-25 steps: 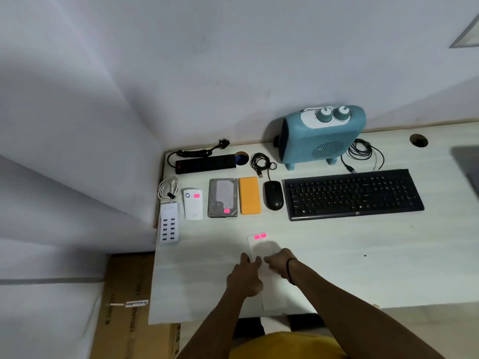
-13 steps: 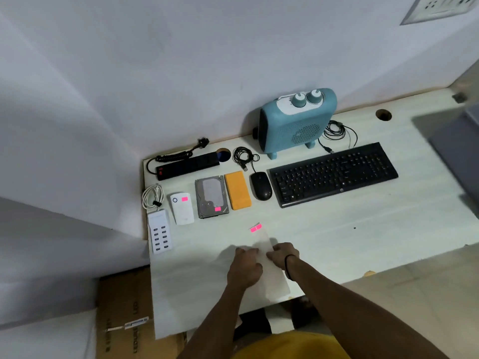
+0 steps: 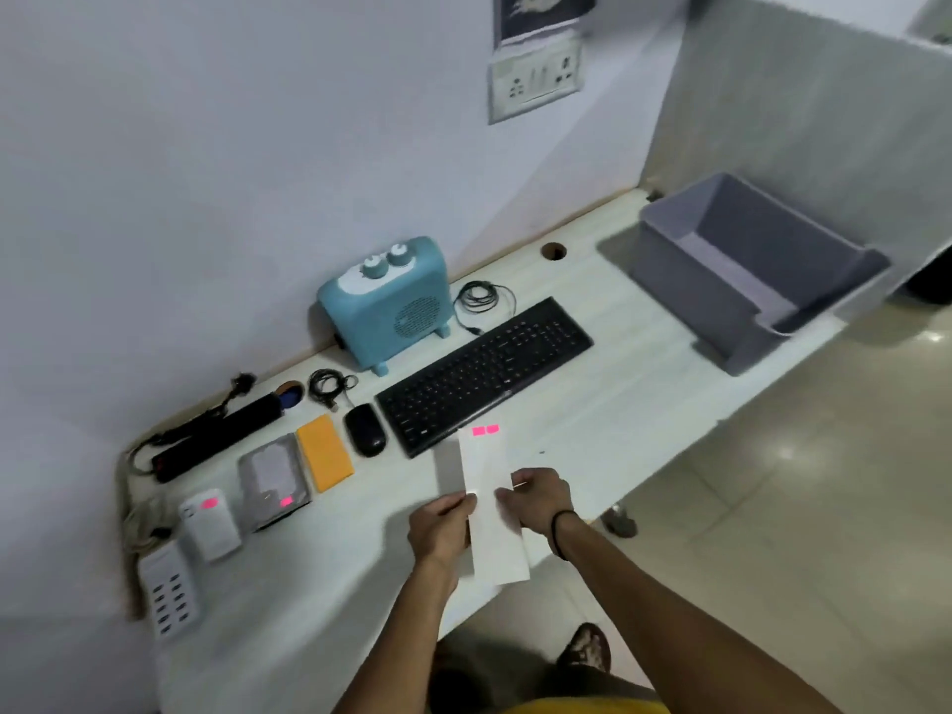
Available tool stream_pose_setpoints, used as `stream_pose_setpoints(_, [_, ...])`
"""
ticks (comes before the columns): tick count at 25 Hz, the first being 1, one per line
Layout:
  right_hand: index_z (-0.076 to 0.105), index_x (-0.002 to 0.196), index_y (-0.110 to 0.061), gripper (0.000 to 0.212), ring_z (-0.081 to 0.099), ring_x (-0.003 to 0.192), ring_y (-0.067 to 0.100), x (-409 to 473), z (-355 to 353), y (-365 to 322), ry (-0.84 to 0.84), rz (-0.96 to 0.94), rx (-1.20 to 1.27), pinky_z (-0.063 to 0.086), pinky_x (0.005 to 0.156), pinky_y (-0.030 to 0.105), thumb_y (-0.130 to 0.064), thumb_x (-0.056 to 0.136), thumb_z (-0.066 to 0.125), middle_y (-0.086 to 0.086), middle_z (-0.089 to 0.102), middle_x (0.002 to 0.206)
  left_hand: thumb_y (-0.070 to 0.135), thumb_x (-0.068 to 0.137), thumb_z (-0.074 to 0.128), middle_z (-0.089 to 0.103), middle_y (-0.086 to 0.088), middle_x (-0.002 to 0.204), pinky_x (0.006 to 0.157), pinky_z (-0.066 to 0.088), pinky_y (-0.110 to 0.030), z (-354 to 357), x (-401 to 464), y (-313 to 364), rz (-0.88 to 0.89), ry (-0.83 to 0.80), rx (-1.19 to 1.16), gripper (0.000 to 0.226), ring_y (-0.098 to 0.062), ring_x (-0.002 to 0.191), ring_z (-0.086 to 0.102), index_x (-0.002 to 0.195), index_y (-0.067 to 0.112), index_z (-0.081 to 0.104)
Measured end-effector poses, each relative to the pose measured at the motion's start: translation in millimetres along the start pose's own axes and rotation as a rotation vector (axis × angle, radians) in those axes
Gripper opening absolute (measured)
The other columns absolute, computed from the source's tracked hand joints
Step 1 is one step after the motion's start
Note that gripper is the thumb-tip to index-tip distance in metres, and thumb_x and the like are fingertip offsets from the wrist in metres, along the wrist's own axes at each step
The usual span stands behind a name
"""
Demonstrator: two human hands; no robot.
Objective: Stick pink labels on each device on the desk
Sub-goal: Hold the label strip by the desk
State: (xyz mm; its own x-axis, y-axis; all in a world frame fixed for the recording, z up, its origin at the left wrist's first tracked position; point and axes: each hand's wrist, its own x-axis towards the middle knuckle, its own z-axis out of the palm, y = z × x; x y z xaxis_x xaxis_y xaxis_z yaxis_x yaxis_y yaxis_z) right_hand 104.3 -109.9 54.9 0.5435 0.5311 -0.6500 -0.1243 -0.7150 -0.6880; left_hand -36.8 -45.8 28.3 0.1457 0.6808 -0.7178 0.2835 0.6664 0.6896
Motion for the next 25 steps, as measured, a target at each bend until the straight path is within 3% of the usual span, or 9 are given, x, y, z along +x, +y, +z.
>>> stream_pose_setpoints(2, [0.070, 0.086, -0.020, 0.012, 0.069, 0.076, 0.015, -5.6, -58.4, 6.2, 0.082, -0.014, 0.053, 0.050, 0.055, 0.013, -0.029, 0.079, 0.076, -0.002, 0.074, 0.083, 0.014, 0.084, 0.078, 0.081, -0.001, 0.089, 0.083, 0.063, -0.044, 56.6, -18.5, 13.3, 0.056, -0.070, 0.052, 0.007, -0.026, 0.087, 0.077, 0.087, 0.019, 0.082])
stream_pose_setpoints(5, [0.066, 0.078, -0.020, 0.013, 0.070, 0.066, 0.019, -12.6, -137.1, 23.5, 0.200, 0.031, 0.242, 0.061, 0.068, 0.032, -0.025, 0.075, 0.078, 0.004, 0.076, 0.076, 0.012, 0.087, 0.075, 0.080, -0.002, 0.091, 0.082, 0.063, -0.040, 141.6, -44.4, 28.2, 0.121, -0.174, 0.063, 0.009, -0.024, 0.086, 0.077, 0.086, 0.019, 0.081])
stream_pose_setpoints(8, [0.068, 0.088, -0.018, 0.014, 0.066, 0.061, 0.014, -16.6, -209.2, 34.4, 0.328, 0.018, 0.336, 0.052, 0.059, 0.025, -0.020, 0.077, 0.078, 0.003, 0.074, 0.075, 0.010, 0.087, 0.075, 0.080, -0.003, 0.090, 0.079, 0.063, -0.037, 218.8, -67.8, 42.7, 0.154, -0.278, 0.077, 0.009, -0.024, 0.085, 0.077, 0.090, 0.015, 0.080])
stream_pose_setpoints(11, [0.072, 0.095, -0.019, 0.018, 0.064, 0.061, 0.008, -9.6, -268.5, 29.2, 0.472, -0.037, 0.302, 0.049, 0.062, 0.021, -0.021, 0.077, 0.077, -0.006, 0.069, 0.065, 0.002, 0.088, 0.071, 0.080, -0.009, 0.090, 0.069, 0.062, -0.030, 280.1, -81.7, 70.6, 0.185, -0.374, 0.124, 0.010, -0.022, 0.076, 0.077, 0.096, 0.006, 0.078])
stream_pose_setpoints(14, [0.069, 0.103, -0.023, 0.024, 0.063, 0.059, 0.010, 4.3, -321.8, 8.4, 0.567, -0.135, 0.270, 0.053, 0.063, 0.024, -0.019, 0.079, 0.074, -0.003, 0.067, 0.062, 0.001, 0.085, 0.071, 0.079, -0.010, 0.094, 0.072, 0.063, -0.033, 337.5, -82.5, 111.2, 0.287, -0.433, 0.198, 0.022, -0.024, 0.080, 0.077, 0.104, 0.010, 0.075])
stream_pose_setpoints(17, [0.058, 0.111, -0.029, 0.032, 0.068, 0.069, 0.024, 34.8, -376.2, -18.6, 0.574, -0.232, 0.196, 0.056, 0.068, 0.029, -0.011, 0.085, 0.066, 0.013, 0.072, 0.074, 0.006, 0.084, 0.069, 0.078, -0.002, 0.092, 0.073, 0.058, -0.031, 400.5, -75.4, 155.0, 0.511, -0.464, 0.357, 0.035, -0.019, 0.082, 0.074, 0.110, 0.028, 0.062])
stream_pose_setpoints(20, [0.067, 0.099, -0.028, 0.021, 0.066, 0.082, 0.022, 90.6, -427.3, -46.9, 0.631, -0.303, 0.028, 0.055, 0.080, 0.029, -0.012, 0.087, 0.064, 0.003, 0.072, 0.083, 0.004, 0.089, 0.066, 0.076, 0.006, 0.090, 0.077, 0.055, -0.027, 465.5, -53.7, 197.0, 0.668, -0.485, 0.442, 0.020, -0.012, 0.082, 0.070, 0.101, 0.020, 0.071])
stream_pose_setpoints(22, [0.075, 0.094, -0.024, 0.018, 0.066, 0.082, 0.015, 128.3, -455.3, -65.4, 0.647, -0.322, -0.036, 0.051, 0.086, 0.022, -0.011, 0.087, 0.065, -0.002, 0.074, 0.093, 0.001, 0.092, 0.062, 0.076, 0.005, 0.097, 0.087, 0.057, -0.027, 501.0, -33.0, 218.9, 0.692, -0.495, 0.473, 0.022, -0.008, 0.088, 0.069, 0.100, 0.014, 0.078])
stream_pose_setpoints(25, [0.076, 0.104, -0.017, 0.020, 0.069, 0.089, 0.019, 196.6, -492.7, -95.1, 0.585, -0.262, -0.106, 0.049, 0.093, 0.022, -0.009, 0.089, 0.066, 0.002, 0.075, 0.106, 0.005, 0.093, 0.061, 0.073, 0.001, 0.122, 0.093, 0.054, -0.029, 547.3, 3.5, 250.1, 0.599, -0.491, 0.574, 0.034, -0.014, 0.105, 0.067, 0.122, 0.018, 0.073])
